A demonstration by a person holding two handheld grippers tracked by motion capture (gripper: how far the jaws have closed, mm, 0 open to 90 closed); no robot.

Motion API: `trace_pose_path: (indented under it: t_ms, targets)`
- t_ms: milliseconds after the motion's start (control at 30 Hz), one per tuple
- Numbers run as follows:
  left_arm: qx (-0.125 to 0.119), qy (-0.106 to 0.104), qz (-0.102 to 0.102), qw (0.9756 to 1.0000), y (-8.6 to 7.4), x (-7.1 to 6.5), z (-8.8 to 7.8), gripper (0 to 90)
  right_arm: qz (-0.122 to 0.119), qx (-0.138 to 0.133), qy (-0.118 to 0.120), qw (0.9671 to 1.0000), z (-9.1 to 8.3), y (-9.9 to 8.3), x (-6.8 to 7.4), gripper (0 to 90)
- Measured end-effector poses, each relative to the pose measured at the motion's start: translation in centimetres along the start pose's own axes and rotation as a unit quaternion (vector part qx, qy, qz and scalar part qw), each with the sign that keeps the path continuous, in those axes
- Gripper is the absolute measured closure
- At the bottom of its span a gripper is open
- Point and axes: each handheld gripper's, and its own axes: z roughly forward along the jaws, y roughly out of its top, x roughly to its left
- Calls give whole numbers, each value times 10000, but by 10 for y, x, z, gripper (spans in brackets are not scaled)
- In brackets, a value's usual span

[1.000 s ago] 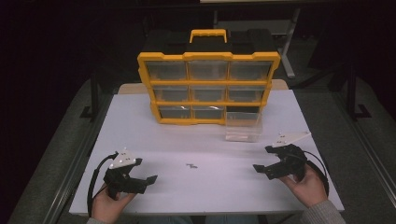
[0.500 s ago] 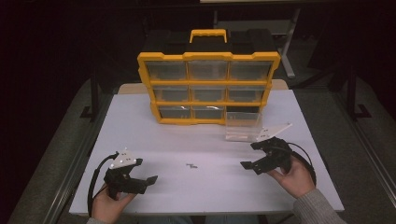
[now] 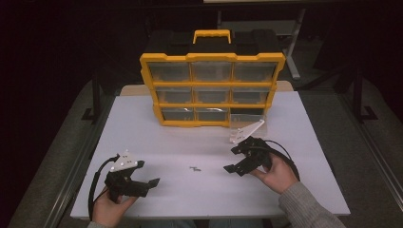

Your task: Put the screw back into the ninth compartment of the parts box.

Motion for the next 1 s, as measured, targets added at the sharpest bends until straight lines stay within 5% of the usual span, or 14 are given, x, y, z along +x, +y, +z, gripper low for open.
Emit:
trace_pose_path:
  t_ms: [400, 1000]
  targets:
    - [-45, -8, -12, 10000, 0, -1, -1, 154, -502, 191, 351, 9979, 29, 39, 1, 411]
    - [-129, -38, -44, 9999, 0, 1, -5, 156, -964, 697, 770, 9899, 87, 84, 1, 594]
